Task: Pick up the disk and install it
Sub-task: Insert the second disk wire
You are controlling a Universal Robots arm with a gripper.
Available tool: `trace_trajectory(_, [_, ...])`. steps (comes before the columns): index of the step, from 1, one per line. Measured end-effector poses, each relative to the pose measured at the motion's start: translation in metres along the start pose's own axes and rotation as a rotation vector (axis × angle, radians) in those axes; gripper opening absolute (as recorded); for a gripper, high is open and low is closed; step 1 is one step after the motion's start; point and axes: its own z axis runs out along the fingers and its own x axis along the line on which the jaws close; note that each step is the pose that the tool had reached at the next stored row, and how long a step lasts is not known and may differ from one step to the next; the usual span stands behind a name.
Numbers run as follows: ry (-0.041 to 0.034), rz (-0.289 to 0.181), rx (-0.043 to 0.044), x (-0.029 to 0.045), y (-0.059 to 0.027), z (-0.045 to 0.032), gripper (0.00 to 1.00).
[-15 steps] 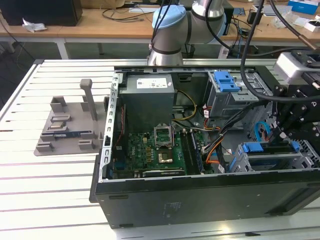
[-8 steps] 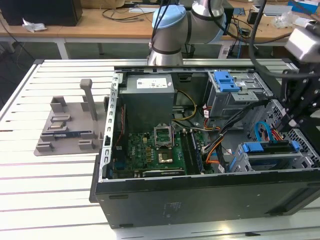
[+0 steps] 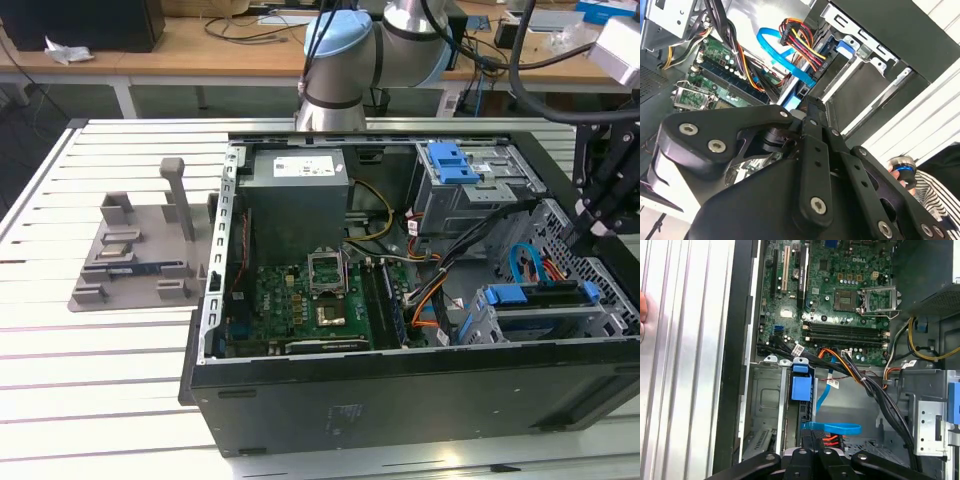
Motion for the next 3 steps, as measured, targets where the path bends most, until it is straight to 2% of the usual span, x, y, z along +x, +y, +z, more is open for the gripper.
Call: trace_trajectory(3, [0.0, 0.0, 0.0001, 0.0, 0.0, 0.0, 0.11])
